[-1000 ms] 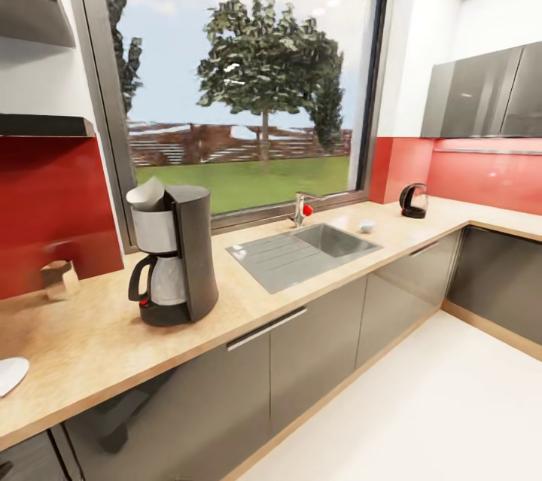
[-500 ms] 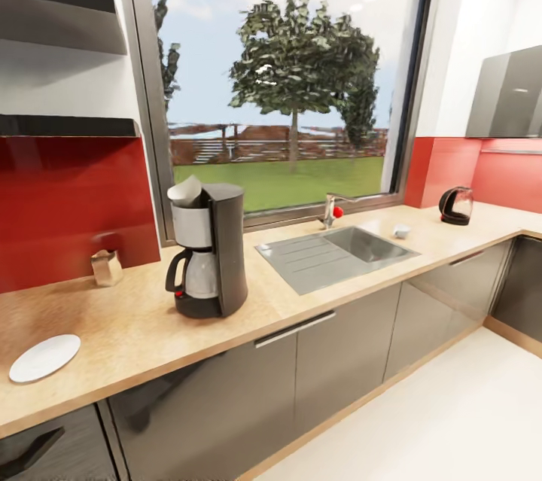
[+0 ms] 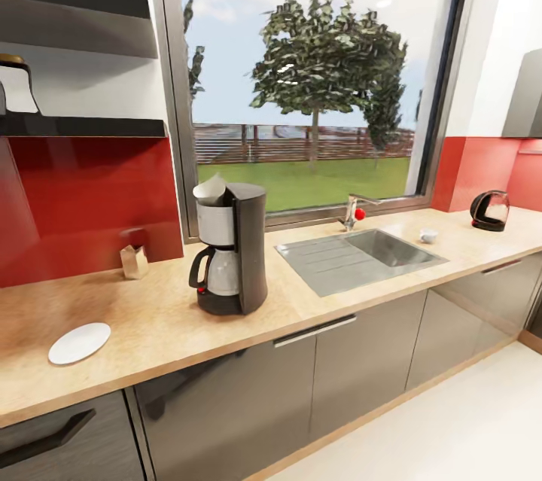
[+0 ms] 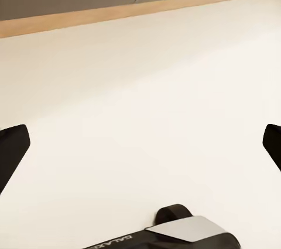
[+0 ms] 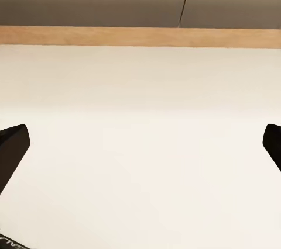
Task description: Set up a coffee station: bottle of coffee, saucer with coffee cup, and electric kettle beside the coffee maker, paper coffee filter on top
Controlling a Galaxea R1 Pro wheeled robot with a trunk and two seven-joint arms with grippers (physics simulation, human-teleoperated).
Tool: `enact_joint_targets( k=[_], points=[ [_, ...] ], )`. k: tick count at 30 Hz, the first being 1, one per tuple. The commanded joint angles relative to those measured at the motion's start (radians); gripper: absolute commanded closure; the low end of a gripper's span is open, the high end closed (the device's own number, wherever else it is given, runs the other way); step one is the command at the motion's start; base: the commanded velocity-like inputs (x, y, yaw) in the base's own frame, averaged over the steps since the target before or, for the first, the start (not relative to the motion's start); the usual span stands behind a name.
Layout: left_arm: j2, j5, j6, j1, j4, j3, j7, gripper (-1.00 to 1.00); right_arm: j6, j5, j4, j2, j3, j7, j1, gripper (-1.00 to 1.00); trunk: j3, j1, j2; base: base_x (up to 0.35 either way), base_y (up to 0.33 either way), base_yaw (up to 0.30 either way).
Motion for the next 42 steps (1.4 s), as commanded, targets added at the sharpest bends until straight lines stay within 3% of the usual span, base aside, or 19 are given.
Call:
enact_joint_targets(
  k=[1,19,29,42],
  points=[
    [0.000,0.008,-0.005,-0.001,0.001,-0.008,-0.002,-1.00,-0.003,0.003,0.000,-0.001,0.004,-0.001,-0.001,-1.00,-0.001,0.000,-0.001,0.000,0.000,0.023],
    [0.000,0.009,-0.004,-0.001,0.001,-0.008,-0.001,-1.00,-0.005,0.005,0.000,0.000,0.004,-0.005,-0.001,-1.00,-0.001,0.000,-0.001,0.000,0.001,0.219],
    [0.000,0.009,-0.004,-0.001,0.001,-0.008,-0.001,-1.00,-0.005,0.005,0.000,-0.001,0.004,-0.004,-0.001,-1.00,-0.001,0.000,-0.001,-0.091,0.198,0.109],
    [0.000,0.009,-0.004,-0.001,0.001,-0.008,-0.001,-1.00,-0.005,0.005,0.001,0.000,0.004,-0.005,-0.001,-1.00,-0.001,0.000,-0.001,-0.010,0.012,0.264]
  ],
)
